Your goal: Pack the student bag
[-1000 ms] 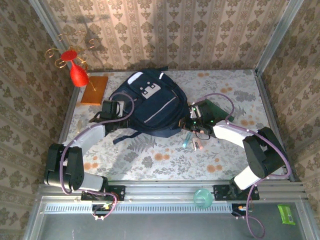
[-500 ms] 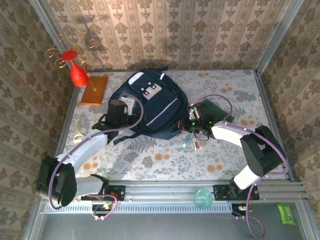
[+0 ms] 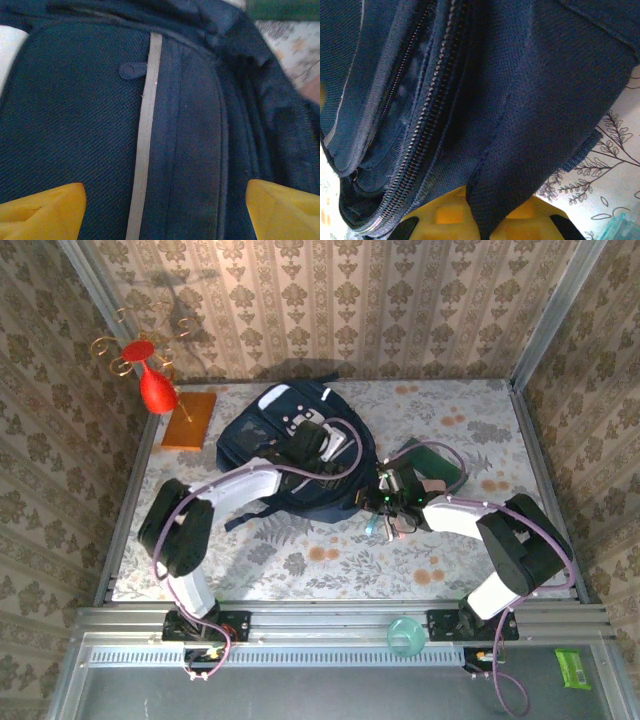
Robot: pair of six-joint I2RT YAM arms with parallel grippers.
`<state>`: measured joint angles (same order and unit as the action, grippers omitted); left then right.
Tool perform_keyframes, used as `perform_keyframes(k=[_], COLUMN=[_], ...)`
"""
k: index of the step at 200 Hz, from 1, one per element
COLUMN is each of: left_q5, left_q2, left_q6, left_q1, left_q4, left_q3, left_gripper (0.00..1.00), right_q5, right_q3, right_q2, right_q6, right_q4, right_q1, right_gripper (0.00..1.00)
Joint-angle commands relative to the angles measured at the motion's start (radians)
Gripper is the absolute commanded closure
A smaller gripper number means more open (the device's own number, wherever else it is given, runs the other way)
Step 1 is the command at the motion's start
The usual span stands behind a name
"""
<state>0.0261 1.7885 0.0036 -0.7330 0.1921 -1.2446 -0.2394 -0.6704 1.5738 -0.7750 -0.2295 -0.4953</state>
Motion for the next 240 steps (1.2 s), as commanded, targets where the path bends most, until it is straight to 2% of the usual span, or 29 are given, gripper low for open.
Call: perform_keyframes(k=[1, 31, 57, 69, 94, 123, 168, 197, 219, 240], left_q5=[0.073, 0.163, 0.233, 0.231, 0.15, 0.07, 0.067, 0.176, 0.245, 0.263], left_q2=[0.074, 0.154, 0.167, 0.156, 0.117, 0.084, 0.092, 0.145, 0.151, 0.132], left_q6=[0.063, 0.081, 0.084, 0.084, 0.09, 0.057, 0.053, 0.063, 0.071, 0.086], left_q1=[-0.012, -0.024, -0.029, -0.032, -0.047, -0.052, -0.051, -0.053, -0.057, -0.056], left_q4=[0.107, 0.136, 0.13, 0.127, 0.103, 0.074, 0.068, 0.106, 0.111, 0.099], left_q3=[-0.079, -0.133, -0.144, -0.14, -0.105, -0.064, -0.054, -0.088, -0.095, -0.086], left_gripper=[0.16, 0.17, 0.27, 0.28, 0.18, 0.15, 0.12, 0.09, 0.15, 0.25], right_q5=[0.02, 0.019, 0.013, 0.01, 0.006, -0.003, -0.012, -0.016, -0.017, -0.018], right_q3=[0.02, 0.021, 0.015, 0.011, 0.009, 0.007, 0.011, 0.012, 0.013, 0.013], right_q2=[-0.032, -0.032, -0.018, -0.013, -0.001, 0.019, 0.038, 0.041, 0.044, 0.052], right_q6=[-0.017, -0.015, -0.015, -0.015, -0.016, -0.024, -0.028, -0.03, -0.03, -0.03], right_q4=[-0.025, -0.022, -0.023, -0.022, -0.03, -0.046, -0.061, -0.064, -0.063, -0.067], right_q1=[-0.006, -0.006, -0.007, -0.007, -0.007, -0.006, -0.006, -0.007, -0.006, -0.007], right_gripper=[1.0, 1.0, 1.0, 1.0, 1.0, 1.0, 1.0, 1.0, 1.0, 1.0])
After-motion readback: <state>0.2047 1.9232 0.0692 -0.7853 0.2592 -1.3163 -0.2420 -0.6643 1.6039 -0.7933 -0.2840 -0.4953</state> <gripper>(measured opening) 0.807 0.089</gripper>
